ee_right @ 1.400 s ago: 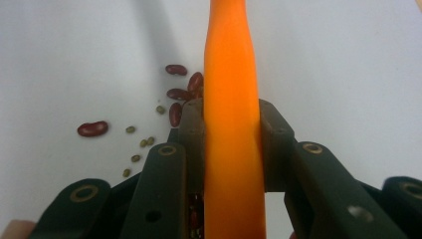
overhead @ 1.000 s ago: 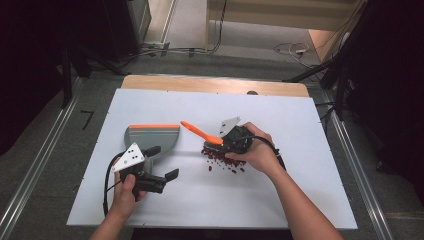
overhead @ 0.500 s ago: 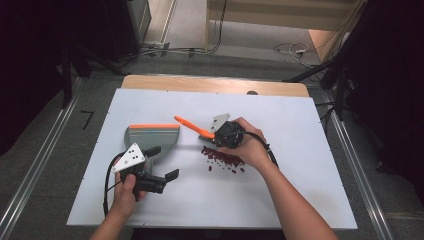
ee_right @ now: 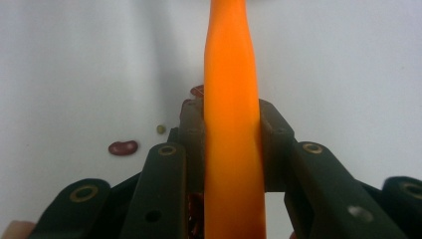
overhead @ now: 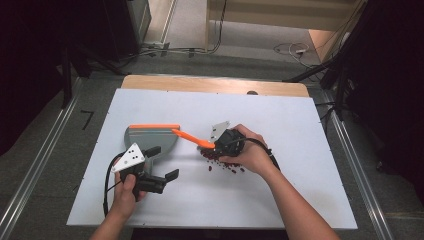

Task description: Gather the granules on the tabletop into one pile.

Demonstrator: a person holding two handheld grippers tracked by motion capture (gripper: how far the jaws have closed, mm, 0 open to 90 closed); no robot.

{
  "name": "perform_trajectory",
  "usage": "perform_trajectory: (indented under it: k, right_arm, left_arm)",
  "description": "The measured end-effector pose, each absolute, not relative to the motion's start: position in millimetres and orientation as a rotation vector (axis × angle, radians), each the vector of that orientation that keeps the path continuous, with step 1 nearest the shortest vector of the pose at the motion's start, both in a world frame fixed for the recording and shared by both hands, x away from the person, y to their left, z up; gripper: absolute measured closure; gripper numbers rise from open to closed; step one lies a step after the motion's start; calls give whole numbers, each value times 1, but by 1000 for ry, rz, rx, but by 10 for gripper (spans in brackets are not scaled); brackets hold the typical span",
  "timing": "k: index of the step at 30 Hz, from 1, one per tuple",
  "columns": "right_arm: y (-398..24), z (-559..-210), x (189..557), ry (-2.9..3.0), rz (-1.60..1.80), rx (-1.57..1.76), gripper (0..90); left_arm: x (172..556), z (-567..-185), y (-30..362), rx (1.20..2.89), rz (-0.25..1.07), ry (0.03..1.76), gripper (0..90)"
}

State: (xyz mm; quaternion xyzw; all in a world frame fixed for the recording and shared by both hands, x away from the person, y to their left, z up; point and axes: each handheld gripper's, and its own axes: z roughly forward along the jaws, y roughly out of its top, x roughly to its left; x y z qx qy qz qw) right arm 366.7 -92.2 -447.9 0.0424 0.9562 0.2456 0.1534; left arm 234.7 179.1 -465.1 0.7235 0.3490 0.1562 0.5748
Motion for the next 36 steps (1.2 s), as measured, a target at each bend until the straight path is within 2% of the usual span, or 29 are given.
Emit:
perform_trajectory:
  k: [6, 11, 15, 20, 27, 30, 36]
  right_arm:
    - [-96, -437, 361, 2711, 723, 139, 688]
    - [-96, -421, 353, 2685, 806, 279, 688]
    - [-87, -413, 339, 2760, 883, 644, 688]
    - [-72, -424, 327, 2730, 912, 801, 688]
    - [-64, -449, 331, 2676, 1108, 1170, 689]
    - [-62, -458, 334, 2614, 1083, 1272, 689]
    - [-80, -466, 348, 2568, 997, 1357, 679]
  left_arm:
    - [235, -465, 180, 1695, 368, 817, 0]
    - [235, -465, 180, 1695, 368, 820, 0]
    - [235, -465, 180, 1691, 367, 822, 0]
    - [235, -465, 181, 1694, 368, 820, 0]
    - [235, -465, 181, 1694, 368, 820, 0]
    - [235, -465, 182, 1688, 368, 821, 0]
    - [234, -464, 183, 1690, 371, 823, 0]
